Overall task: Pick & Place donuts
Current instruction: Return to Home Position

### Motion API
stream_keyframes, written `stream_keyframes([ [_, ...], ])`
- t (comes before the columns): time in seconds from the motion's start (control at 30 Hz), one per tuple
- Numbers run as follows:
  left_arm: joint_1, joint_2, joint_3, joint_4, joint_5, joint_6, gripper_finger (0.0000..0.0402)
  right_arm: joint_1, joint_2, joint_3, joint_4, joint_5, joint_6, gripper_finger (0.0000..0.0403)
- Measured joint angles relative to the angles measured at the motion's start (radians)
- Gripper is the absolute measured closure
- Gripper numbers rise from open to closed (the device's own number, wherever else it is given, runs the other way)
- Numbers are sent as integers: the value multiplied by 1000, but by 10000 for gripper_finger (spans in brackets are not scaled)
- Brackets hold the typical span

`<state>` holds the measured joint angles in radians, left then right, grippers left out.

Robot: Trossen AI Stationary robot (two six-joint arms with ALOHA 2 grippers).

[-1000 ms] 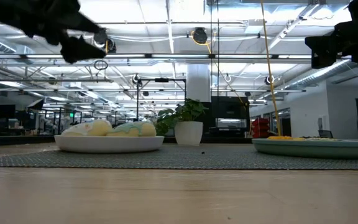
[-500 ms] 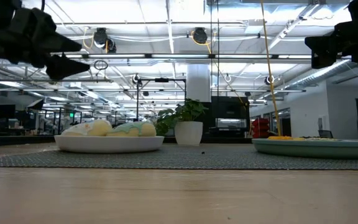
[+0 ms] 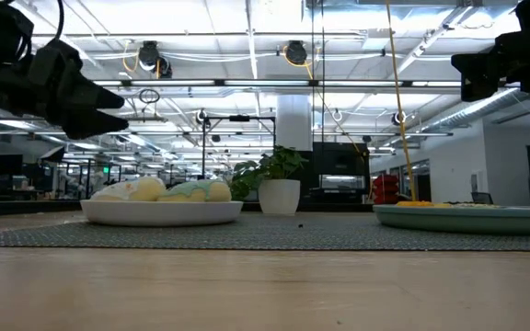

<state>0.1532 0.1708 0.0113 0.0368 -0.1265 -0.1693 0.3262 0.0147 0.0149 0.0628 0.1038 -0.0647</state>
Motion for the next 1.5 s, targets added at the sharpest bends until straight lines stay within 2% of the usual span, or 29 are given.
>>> stream_keyframes([
  [0.07, 3, 14, 0, 16, -30, -21, 9, 0, 0, 0, 0, 0, 0, 181],
  [1.5, 3, 19, -1, 42, -32, -17, 9, 0, 0, 0, 0, 0, 0, 181],
])
